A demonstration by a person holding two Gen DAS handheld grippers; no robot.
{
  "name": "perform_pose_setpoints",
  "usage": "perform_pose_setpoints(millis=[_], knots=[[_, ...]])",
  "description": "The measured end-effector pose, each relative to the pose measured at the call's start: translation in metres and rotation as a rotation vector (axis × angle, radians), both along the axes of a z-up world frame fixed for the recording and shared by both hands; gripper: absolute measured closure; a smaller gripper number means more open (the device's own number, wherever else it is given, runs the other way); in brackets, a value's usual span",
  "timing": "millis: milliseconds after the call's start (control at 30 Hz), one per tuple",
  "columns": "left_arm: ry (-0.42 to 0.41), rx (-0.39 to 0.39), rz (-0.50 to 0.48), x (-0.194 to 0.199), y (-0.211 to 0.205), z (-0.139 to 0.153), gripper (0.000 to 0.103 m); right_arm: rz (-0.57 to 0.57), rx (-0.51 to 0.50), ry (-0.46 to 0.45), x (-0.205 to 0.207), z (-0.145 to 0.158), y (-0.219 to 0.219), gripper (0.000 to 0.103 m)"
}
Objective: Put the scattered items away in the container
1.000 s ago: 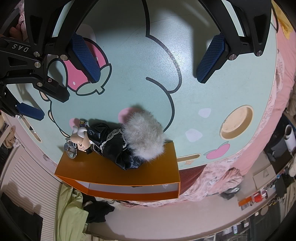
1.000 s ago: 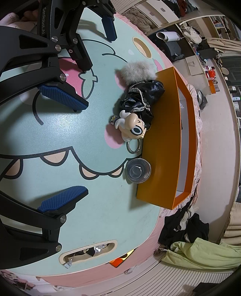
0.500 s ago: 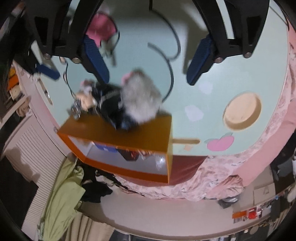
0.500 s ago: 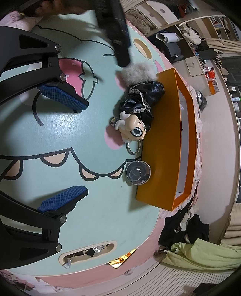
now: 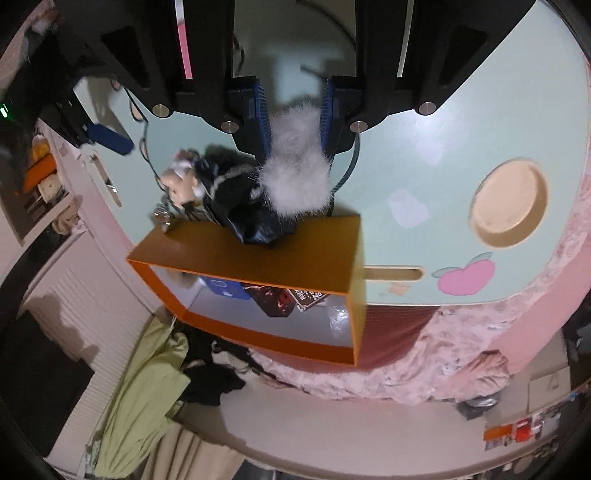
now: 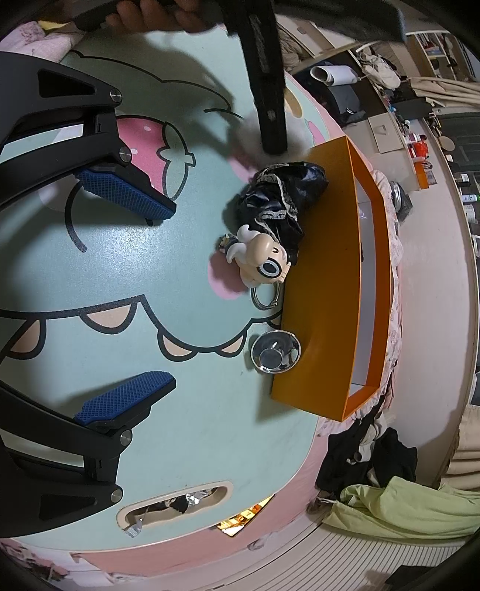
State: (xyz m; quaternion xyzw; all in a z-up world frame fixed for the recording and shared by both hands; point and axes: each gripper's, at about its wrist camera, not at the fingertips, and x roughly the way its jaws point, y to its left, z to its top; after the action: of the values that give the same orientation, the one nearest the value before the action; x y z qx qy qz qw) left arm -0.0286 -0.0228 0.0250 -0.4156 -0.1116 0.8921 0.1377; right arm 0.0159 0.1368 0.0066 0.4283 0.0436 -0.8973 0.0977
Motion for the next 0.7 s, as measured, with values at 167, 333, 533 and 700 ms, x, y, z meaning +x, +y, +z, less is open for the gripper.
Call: perform_pose_setpoints(millis=[167, 333, 533, 700], knots=[[0.019, 0.026, -0.015, 0.032, -0.005, 0.003, 0.081, 0.000, 0.000, 0.000, 0.000, 0.000, 0.000, 0.019], [0.007, -0.039, -0.044, 0.046, 0.005, -0.003, 0.078, 0.001, -0.001, 0.000, 0.000, 0.000, 0.000, 0.019], [-0.005, -0.102, -0.020, 0.041, 0.011, -0.013, 0.058, 0.001, -0.001, 0.001, 0.000, 0.000, 0.001, 0.019], [0.011, -0.104, -0.046, 0.042, 0.015, -0.016, 0.080, 0.002, -0.005, 0.001, 0.001, 0.001, 0.001, 0.019]])
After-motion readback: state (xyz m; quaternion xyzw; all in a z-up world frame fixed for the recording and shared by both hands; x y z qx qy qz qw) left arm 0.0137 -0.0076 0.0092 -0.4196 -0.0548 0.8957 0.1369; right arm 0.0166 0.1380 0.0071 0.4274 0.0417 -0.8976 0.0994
